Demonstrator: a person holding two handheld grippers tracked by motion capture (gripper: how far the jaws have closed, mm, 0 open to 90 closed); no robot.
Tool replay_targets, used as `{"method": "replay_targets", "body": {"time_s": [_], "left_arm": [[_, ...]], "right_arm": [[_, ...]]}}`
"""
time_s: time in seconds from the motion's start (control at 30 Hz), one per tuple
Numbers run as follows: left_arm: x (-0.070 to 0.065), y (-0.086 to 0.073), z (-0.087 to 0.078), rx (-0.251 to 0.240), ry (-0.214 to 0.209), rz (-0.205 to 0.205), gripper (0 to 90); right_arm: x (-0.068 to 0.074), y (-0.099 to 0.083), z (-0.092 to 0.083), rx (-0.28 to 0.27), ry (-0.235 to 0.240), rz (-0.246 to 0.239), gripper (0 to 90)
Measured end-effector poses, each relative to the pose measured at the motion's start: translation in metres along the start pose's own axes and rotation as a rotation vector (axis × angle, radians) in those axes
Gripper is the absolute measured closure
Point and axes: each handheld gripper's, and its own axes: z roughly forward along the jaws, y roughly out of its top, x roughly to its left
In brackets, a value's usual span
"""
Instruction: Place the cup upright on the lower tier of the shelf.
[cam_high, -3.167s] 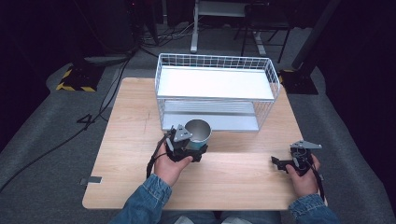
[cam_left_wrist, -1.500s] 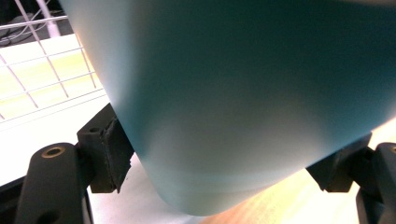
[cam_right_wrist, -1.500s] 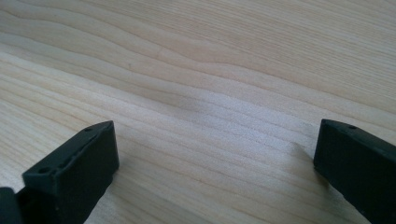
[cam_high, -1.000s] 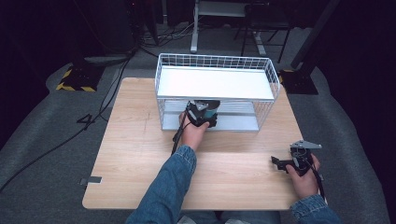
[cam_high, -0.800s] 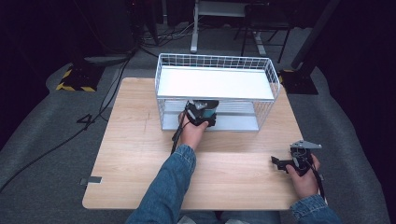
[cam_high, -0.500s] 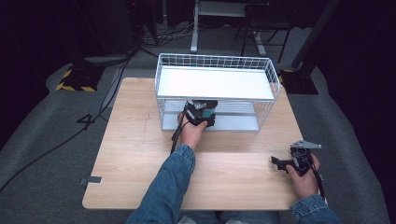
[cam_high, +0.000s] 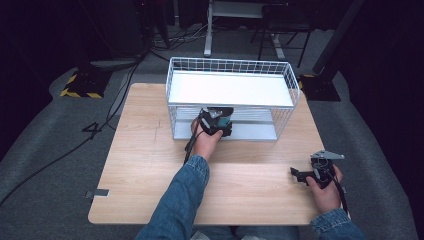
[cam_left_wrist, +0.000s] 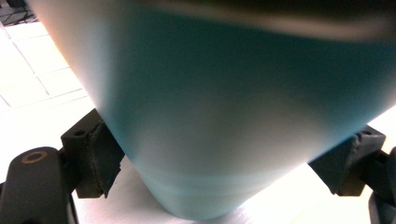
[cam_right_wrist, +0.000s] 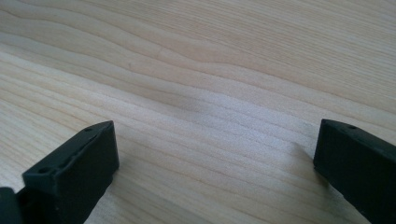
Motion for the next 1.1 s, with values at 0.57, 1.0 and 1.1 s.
{"method": "replay_targets", "body": {"time_s": [0.57,1.0,1.1], "left_arm": [[0.002,-0.005,-0.037,-0.027,-0.072,0.030,15.4],[-0.007,-0.010,-0.091,-0.052,-0.104,0.081,15.4],[-0.008,-0.015,-0.108,-0.052,-0.107,0.100,15.4]], "right_arm": [[0.000,0.000,0.000,0.000,0.000,-0.001,0.2],[0.000,0.000,0.000,0.000,0.000,0.000,0.2],[0.000,0.000,0.000,0.000,0.001,0.001,0.2]]}}
